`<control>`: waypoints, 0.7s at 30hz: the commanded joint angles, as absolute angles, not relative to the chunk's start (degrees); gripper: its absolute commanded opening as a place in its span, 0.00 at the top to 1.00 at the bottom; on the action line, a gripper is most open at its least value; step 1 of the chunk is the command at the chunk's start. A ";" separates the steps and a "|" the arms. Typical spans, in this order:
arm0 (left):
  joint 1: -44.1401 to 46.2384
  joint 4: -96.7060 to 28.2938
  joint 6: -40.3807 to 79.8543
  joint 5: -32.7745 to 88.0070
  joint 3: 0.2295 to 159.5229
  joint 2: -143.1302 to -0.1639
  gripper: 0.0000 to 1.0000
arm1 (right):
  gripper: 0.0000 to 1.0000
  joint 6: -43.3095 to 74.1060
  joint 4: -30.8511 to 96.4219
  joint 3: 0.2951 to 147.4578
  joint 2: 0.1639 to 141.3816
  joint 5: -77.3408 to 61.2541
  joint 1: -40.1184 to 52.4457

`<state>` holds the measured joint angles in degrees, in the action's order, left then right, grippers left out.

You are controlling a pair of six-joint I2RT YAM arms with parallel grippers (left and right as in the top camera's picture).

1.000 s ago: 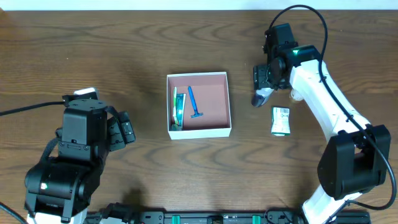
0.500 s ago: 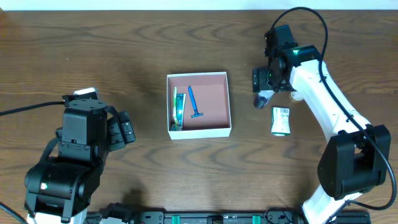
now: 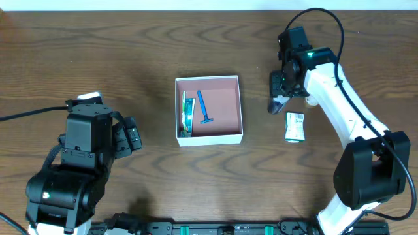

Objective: Pack container
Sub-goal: 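Grasp the soap pump bottle with the right gripper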

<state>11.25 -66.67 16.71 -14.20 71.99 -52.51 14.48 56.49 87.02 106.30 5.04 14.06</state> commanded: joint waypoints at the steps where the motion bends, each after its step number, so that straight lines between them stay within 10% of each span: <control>1: 10.94 -66.85 16.58 -15.31 72.71 -52.47 0.02 | 0.41 14.59 55.66 86.37 106.52 5.98 14.31; 7: 10.94 -66.85 16.58 -15.31 72.71 -52.47 0.02 | 0.08 11.20 54.37 86.15 106.37 6.02 14.33; 21: 10.94 -66.85 16.58 -15.31 72.71 -52.47 0.02 | 0.07 -16.16 54.26 86.98 105.25 2.26 14.26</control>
